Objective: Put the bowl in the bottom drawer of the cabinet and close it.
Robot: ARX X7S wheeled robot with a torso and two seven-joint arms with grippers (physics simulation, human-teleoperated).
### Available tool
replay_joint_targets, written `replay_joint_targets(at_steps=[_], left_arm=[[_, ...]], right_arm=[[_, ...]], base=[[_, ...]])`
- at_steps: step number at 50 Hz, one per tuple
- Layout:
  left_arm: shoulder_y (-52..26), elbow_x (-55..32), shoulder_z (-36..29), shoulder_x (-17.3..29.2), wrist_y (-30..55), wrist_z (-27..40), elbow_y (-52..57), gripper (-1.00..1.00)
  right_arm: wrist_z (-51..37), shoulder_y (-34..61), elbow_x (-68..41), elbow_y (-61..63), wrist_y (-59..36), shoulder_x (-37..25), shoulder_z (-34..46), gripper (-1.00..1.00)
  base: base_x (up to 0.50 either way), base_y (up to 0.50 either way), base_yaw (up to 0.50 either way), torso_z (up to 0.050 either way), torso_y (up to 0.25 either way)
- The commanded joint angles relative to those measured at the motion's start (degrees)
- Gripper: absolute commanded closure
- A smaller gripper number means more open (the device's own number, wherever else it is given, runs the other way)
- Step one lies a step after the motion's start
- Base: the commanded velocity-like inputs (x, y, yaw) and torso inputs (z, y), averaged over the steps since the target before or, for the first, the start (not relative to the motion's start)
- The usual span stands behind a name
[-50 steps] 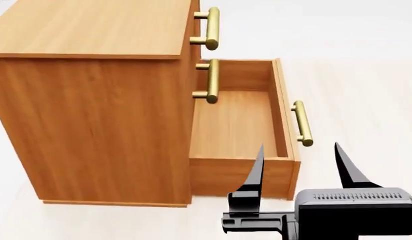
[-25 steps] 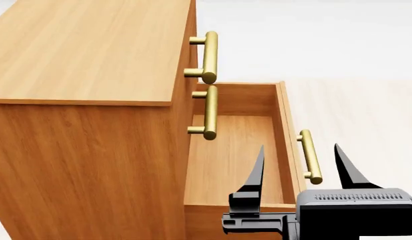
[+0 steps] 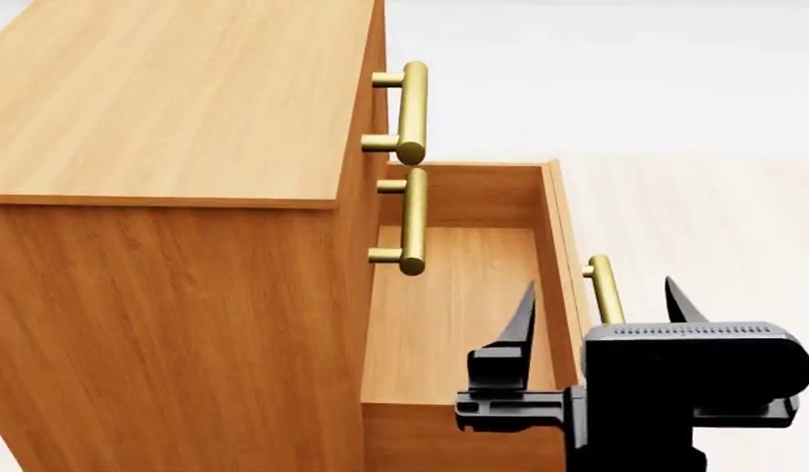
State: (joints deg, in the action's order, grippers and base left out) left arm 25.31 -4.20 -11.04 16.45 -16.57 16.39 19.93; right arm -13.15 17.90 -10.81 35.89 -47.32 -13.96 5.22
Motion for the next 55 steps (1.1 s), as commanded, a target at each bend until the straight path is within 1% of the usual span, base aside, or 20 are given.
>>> replay_joint_targets(at_steps=[1,2,6,7,12,15,20,21,22,24,25,27,29,35,40,42,48,49,51,55], left_arm=[[-0.18,-0.05,-0.39,0.26,-0.43,0.39,-0.56,-1.00],[-0.07,-0.02,-0.39,0.35,0.12,0.50,0.12,-1.00],[-0.18,0.03,-0.53,0.44,0.18,0.66,0.08,-1.00],[-0.06,0.03,-0.55,0.52,0.37,0.73,0.40,-1.00],[-0.39,-0.08,-0.70,0.59,-0.16,0.80,-0.42,-1.00],[-0.46,-0.15,-0.79,0.65,-0.47,0.85,-0.76,-1.00],[0.14,-0.13,-0.82,1.00,0.32,1.20,0.73,-1.00],[-0.13,0.07,-1.00,0.75,-1.32,1.12,-1.23,-1.00],[0.17,0.01,-0.92,0.98,-0.16,1.28,0.29,-1.00],[-0.22,0.26,-1.17,0.68,-2.33,1.19,-2.32,-1.00],[-0.04,0.01,-1.02,1.01,-0.55,1.33,-0.31,-1.00],[-0.26,0.19,-1.22,0.79,-2.38,1.28,-2.37,-1.00],[-0.16,-0.09,-1.09,1.18,-0.08,1.48,0.14,-1.00],[-0.10,-0.24,-1.18,1.42,0.39,1.70,0.73,-1.00],[-0.04,-0.22,-1.31,1.52,0.15,1.87,0.59,-1.00],[-0.39,0.00,-1.57,1.21,-2.19,1.73,-2.15,-1.00],[-0.20,-0.39,-1.49,1.74,0.29,2.08,0.65,-1.00],[-0.48,-0.13,-1.71,1.43,-1.77,1.96,-1.73,-1.00],[-0.68,-0.04,-1.83,1.34,-2.58,1.94,-2.76,-1.00],[-0.38,-0.43,-1.68,1.87,0.07,2.26,0.33,-1.00]], right_arm=[[0.40,5.76,-1.29,-4.97,-7.29,-0.42,0.09,-1.00],[0.04,6.62,-1.37,-5.62,-9.32,-0.28,0.08,-1.00],[0.39,7.51,-0.69,-8.37,-7.39,-0.79,1.04,-1.00],[0.58,8.34,-1.44,-9.08,-9.56,-0.49,0.56,-1.00],[1.48,10.18,-2.40,-10.95,-10.55,-0.40,0.37,-1.00],[1.86,11.81,-3.33,-12.31,-12.80,-0.16,-0.26,-1.00],[2.14,13.79,-4.12,-14.14,-14.83,-0.04,-0.95,-1.00],[2.33,14.21,-4.19,-14.94,-14.92,-0.09,-0.89,-1.00],[2.46,14.43,-4.21,-15.16,-15.03,-0.23,-0.67,-1.00],[3.07,15.17,-4.93,-15.60,-16.39,-0.29,-0.76,-1.00],[3.09,15.39,-5.05,-15.75,-16.76,-0.29,-0.77,-1.00],[3.39,16.03,-5.41,-15.94,-17.66,-0.41,-0.68,-1.00],[3.27,16.53,-5.40,-16.23,-18.07,-0.42,-0.59,-1.00],[3.36,17.71,-6.15,-18.08,-20.42,-0.15,-1.11,-1.00],[3.32,18.35,-6.44,-19.27,-20.85,0.03,-1.54,-1.00],[3.43,18.49,-6.54,-20.14,-20.86,0.07,-1.62,-1.00],[3.59,18.96,-6.35,-24.04,-19.83,0.26,-1.58,-1.00],[3.62,18.99,-6.32,-24.44,-19.61,0.26,-1.56,-1.00],[3.70,18.98,-6.29,-25.03,-19.22,0.24,-1.43,-1.00],[3.90,18.77,-6.31,-26.65,-18.67,0.26,-1.29,-1.00]], base=[[0.00,0.00,0.00,0.000,0.000],[0.00,0.00,0.00,0.000,0.000],[0.00,0.00,0.00,0.000,0.000],[0.00,0.00,0.00,0.000,0.000],[0.00,0.00,0.00,0.000,0.000],[0.00,0.00,0.00,0.000,0.000],[0.00,0.00,0.00,0.000,0.000],[0.00,0.00,0.00,0.000,0.000],[0.00,0.00,0.00,0.000,0.000],[0.00,0.00,0.00,0.000,0.000],[0.00,0.00,0.00,0.000,0.000],[0.00,0.00,0.00,0.000,0.000],[0.00,0.00,0.00,0.000,0.000],[0.00,0.00,0.00,0.000,0.000],[0.00,0.00,0.00,0.000,0.000],[0.00,0.00,0.00,0.000,0.000],[0.00,0.00,0.00,0.000,0.000],[0.00,0.00,0.00,0.000,0.000],[0.00,0.00,0.00,0.000,0.000],[0.00,0.00,0.00,0.000,0.000]])
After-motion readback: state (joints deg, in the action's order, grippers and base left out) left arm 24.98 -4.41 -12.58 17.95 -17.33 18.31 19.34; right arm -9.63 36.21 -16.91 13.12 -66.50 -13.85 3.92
